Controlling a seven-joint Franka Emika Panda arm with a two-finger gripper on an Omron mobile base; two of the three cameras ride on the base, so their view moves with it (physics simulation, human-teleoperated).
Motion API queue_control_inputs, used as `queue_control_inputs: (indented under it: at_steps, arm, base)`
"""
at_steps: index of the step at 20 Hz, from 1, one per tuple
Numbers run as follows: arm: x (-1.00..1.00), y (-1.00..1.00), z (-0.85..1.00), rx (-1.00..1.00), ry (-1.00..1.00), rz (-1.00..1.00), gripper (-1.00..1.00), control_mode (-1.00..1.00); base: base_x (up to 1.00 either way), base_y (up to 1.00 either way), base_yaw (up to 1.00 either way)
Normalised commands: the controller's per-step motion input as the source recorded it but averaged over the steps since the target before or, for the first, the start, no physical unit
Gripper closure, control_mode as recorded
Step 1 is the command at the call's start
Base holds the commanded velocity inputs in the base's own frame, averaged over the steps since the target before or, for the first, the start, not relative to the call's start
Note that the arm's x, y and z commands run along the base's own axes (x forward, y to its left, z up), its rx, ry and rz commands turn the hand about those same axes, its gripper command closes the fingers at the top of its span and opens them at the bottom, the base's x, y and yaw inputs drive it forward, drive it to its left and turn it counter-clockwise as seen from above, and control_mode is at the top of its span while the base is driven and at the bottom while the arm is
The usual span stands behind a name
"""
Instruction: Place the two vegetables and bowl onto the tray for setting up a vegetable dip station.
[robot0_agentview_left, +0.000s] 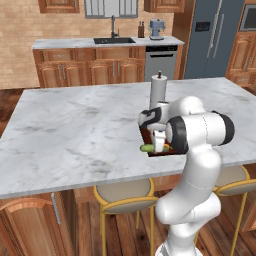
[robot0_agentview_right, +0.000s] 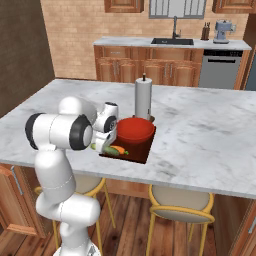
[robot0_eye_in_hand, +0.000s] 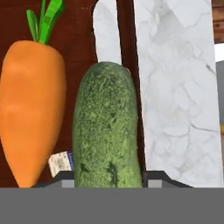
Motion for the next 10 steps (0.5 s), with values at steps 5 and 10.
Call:
queue_control_inputs:
  at_steps: [5, 10]
  arm:
    - [0.04, -0.28, -0.01, -0.01, 0.0, -0.01, 1.0, -1.0]
    - [0.03, -0.22, -0.07, -0.01, 0.0, 0.0, 1.0, -1.0]
  base:
    - [0.0, 0.0, 0.0]
    - [0.0, 0.0, 0.0]
